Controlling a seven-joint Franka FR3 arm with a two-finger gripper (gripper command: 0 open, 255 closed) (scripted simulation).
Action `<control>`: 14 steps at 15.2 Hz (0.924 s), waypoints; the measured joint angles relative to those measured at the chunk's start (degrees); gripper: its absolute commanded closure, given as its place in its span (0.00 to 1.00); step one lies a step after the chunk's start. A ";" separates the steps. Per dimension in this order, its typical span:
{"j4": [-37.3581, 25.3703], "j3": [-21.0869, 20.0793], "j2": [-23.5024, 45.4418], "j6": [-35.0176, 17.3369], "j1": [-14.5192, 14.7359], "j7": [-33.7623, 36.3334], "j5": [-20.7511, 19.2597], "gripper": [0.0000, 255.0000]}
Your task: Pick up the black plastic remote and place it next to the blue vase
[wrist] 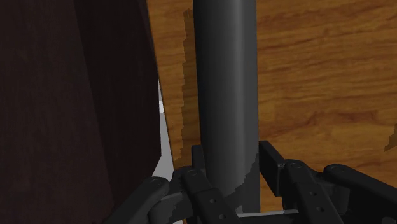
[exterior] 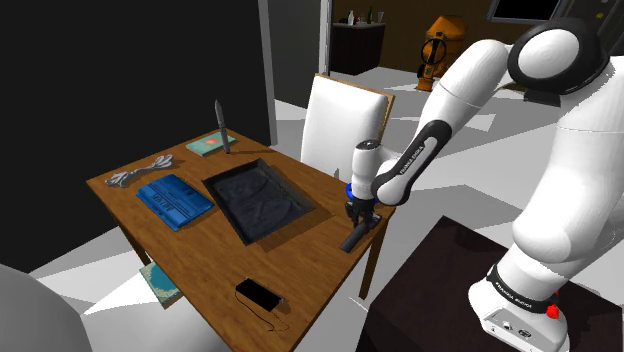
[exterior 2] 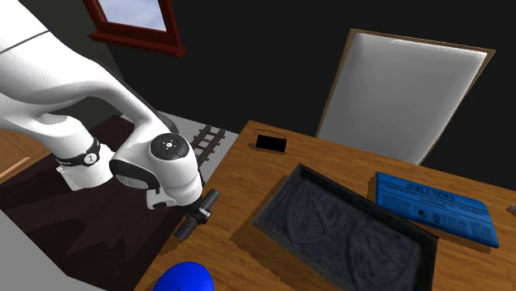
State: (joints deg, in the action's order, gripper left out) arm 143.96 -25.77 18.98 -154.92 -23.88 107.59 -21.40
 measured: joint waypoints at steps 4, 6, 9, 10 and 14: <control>-0.03 0.16 0.19 -0.14 0.11 0.13 -0.21 1.00; -0.04 0.17 0.22 -0.15 0.13 0.14 -0.22 0.00; -0.04 0.16 0.23 -0.15 0.14 0.14 -0.23 0.00; -0.04 0.16 0.23 -0.15 0.14 0.14 -0.23 0.00; 0.01 -3.36 -3.82 3.33 -2.22 -3.19 4.43 0.00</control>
State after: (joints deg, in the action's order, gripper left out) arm 143.96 -29.12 15.16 -151.58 -26.10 104.40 -16.97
